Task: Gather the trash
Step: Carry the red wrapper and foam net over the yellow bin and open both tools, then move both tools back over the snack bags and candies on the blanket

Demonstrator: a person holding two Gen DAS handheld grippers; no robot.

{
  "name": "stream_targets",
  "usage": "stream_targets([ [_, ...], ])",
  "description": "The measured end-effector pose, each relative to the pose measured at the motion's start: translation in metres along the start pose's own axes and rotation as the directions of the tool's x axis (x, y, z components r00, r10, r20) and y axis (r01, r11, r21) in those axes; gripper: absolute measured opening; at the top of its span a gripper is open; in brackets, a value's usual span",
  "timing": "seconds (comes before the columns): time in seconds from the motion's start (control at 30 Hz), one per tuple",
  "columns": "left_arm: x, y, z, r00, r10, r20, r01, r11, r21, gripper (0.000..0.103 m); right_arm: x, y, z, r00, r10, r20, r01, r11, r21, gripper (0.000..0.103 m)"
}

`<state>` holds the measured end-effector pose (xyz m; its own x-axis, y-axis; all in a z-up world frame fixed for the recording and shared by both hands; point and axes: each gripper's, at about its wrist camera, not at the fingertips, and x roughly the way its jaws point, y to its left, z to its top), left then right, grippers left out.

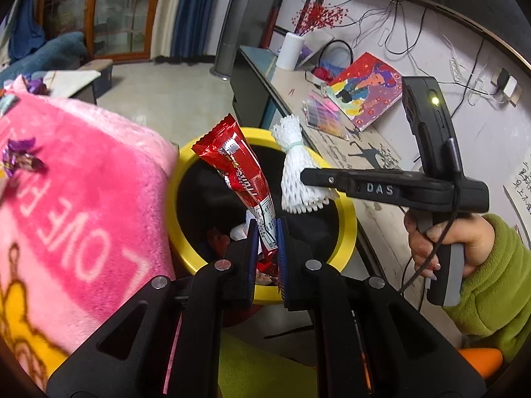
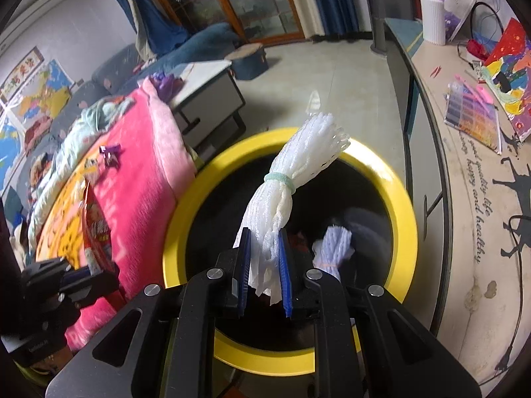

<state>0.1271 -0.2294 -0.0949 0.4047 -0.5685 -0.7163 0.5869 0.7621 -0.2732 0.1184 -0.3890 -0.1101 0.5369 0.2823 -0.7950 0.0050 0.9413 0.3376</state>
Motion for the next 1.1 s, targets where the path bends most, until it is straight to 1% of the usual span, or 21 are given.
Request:
stream_targets([
  [0.2,0.021,0.01,0.0,0.999,-0.014,-0.032,0.012,0.999,-0.051,0.008,0.011,-0.002,-0.008,0.998,0.007,-0.057,-0.008,1.0,-0.014,0.018],
  [0.3,0.031,0.018,-0.001,0.999,-0.02,-0.039,0.017,0.996,-0.09,0.011,0.015,-0.008,-0.01,0.997,0.0,-0.072,0.001,1.0,0.01,0.022],
  [0.33,0.033,0.02,-0.002,0.999,-0.021,-0.038,0.018,0.995,-0.097,0.013,0.015,-0.01,-0.009,0.997,0.0,-0.073,0.002,1.0,0.017,0.027],
  [0.37,0.035,0.02,-0.002,0.999,-0.023,-0.037,0.019,0.995,-0.102,0.02,0.015,-0.011,-0.009,0.998,-0.004,-0.07,0.005,1.0,0.022,0.032],
  [0.4,0.036,0.021,-0.002,0.999,-0.024,-0.036,0.02,0.994,-0.107,0.028,0.014,-0.012,-0.008,0.998,-0.006,-0.066,0.008,1.0,0.025,0.033],
  [0.43,0.037,0.023,-0.002,0.999,-0.025,-0.035,0.021,0.993,-0.118,0.034,0.013,-0.013,-0.007,0.998,-0.009,-0.061,0.01,1.0,0.027,0.034],
  [0.47,0.037,0.025,-0.003,0.999,-0.03,-0.033,0.026,0.992,-0.125,0.042,0.011,-0.013,-0.007,0.998,-0.01,-0.056,0.011,0.999,0.031,0.035],
  [0.5,0.037,0.027,-0.003,0.999,-0.034,-0.031,0.029,0.991,-0.134,0.047,0.01,-0.014,-0.006,0.999,-0.01,-0.051,0.012,0.999,0.035,0.036],
  [0.53,0.036,0.028,-0.002,0.999,-0.03,-0.029,0.026,0.99,-0.138,0.049,0.009,-0.014,-0.005,0.999,-0.012,-0.044,0.014,0.999,0.04,0.038],
  [0.57,0.035,0.029,-0.002,0.999,-0.029,-0.025,0.025,0.99,-0.141,0.055,0.007,-0.015,-0.005,0.999,-0.015,-0.035,0.016,0.999,0.044,0.039],
  [0.6,0.032,0.03,-0.002,0.999,-0.031,-0.018,0.028,0.989,-0.145,0.062,0.005,-0.014,-0.003,1.0,-0.015,-0.021,0.016,0.999,0.048,0.042],
  [0.63,0.029,0.032,-0.001,1.0,-0.028,-0.007,0.027,0.989,-0.148,0.066,0.003,-0.014,-0.003,1.0,-0.016,-0.012,0.017,0.999,0.052,0.047],
  [0.67,0.024,0.032,0.0,1.0,-0.024,0.006,0.024,0.988,-0.149,0.076,0.0,-0.013,-0.001,1.0,-0.021,0.006,0.02,0.998,0.057,0.051],
  [0.7,0.02,0.033,0.0,1.0,-0.021,0.019,0.023,0.988,-0.151,0.082,-0.003,-0.013,0.0,1.0,-0.022,0.021,0.021,0.998,0.06,0.052],
  [0.73,0.016,0.034,0.001,0.999,-0.017,0.027,0.021,0.988,-0.152,0.084,-0.007,-0.012,0.002,0.999,-0.021,0.044,0.018,0.998,0.063,0.057],
  [0.77,0.011,0.035,0.001,0.999,-0.008,0.04,0.014,0.988,-0.152,0.089,-0.012,-0.009,0.003,0.997,-0.024,0.069,0.02,0.998,0.065,0.062],
  [0.8,0.008,0.036,0.002,0.999,0.0,0.049,0.007,0.989,-0.15,0.092,-0.015,-0.007,0.005,0.996,-0.029,0.085,0.023,0.998,0.065,0.064],
  [0.83,0.002,0.036,0.002,0.998,0.02,0.061,-0.011,0.989,-0.146,0.092,-0.021,-0.003,0.007,0.993,-0.033,0.113,0.026,0.998,0.059,0.068],
  [0.9,-0.005,0.039,0.002,0.996,0.041,0.074,-0.03,0.989,-0.142,0.092,-0.027,0.002,0.009,0.989,-0.035,0.147,0.028,0.998,0.053,0.072],
  [0.97,-0.013,0.039,0.003,0.993,0.069,0.093,-0.056,0.989,-0.138,0.092,-0.035,0.008,0.01,0.982,-0.037,0.188,0.029,0.999,0.046,0.079],
  [1.1,-0.026,0.041,0.004,0.983,0.127,0.13,-0.11,0.986,-0.129,0.092,-0.044,0.016,0.012,0.972,-0.031,0.232,0.022,0.999,0.042,0.08],
])
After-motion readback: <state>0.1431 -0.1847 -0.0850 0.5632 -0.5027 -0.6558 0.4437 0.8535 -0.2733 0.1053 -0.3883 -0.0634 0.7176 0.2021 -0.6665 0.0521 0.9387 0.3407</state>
